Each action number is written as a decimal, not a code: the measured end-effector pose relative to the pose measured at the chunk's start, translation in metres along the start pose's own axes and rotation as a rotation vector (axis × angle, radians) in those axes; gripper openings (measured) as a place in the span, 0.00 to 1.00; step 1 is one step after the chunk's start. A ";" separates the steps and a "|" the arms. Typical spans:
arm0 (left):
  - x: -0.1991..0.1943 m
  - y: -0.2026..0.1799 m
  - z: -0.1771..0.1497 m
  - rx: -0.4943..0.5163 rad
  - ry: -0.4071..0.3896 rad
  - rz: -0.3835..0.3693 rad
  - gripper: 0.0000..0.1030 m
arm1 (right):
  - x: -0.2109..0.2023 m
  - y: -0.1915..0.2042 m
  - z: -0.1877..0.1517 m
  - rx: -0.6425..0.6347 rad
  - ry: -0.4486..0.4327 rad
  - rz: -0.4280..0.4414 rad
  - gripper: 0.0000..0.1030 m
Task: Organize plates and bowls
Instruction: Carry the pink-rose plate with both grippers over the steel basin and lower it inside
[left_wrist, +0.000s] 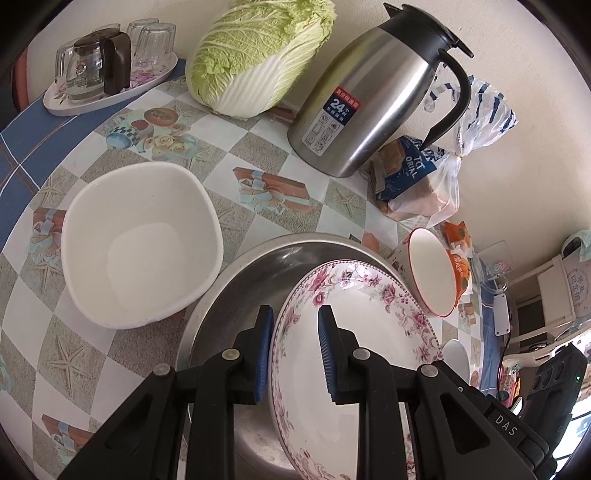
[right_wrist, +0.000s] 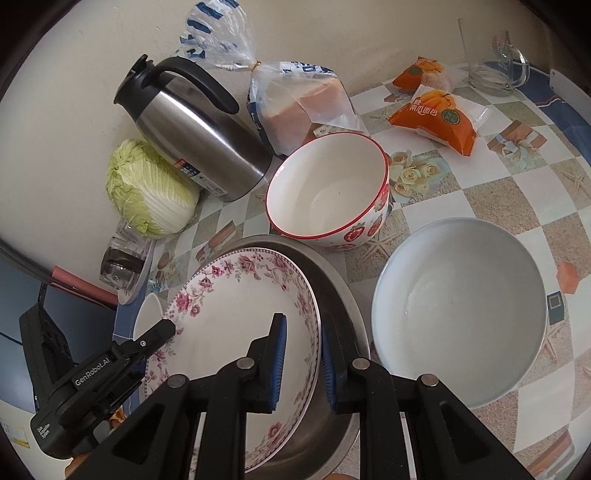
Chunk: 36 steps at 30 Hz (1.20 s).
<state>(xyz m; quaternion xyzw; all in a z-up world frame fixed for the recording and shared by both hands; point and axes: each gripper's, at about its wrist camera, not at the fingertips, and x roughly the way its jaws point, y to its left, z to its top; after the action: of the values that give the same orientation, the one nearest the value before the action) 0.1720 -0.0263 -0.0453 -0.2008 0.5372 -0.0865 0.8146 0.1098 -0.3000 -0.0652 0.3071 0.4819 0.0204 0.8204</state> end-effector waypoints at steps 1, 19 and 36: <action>0.001 0.001 -0.001 -0.001 0.005 0.002 0.23 | 0.001 0.000 0.000 0.002 0.005 -0.004 0.19; 0.008 0.013 -0.001 -0.023 0.035 0.036 0.23 | 0.016 0.003 -0.004 -0.016 0.052 -0.027 0.19; 0.018 0.016 -0.003 -0.034 0.079 0.070 0.23 | 0.026 0.005 -0.004 -0.027 0.074 -0.052 0.19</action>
<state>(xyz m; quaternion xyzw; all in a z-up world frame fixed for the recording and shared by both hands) 0.1753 -0.0189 -0.0688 -0.1921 0.5770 -0.0565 0.7918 0.1217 -0.2848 -0.0843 0.2823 0.5193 0.0171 0.8064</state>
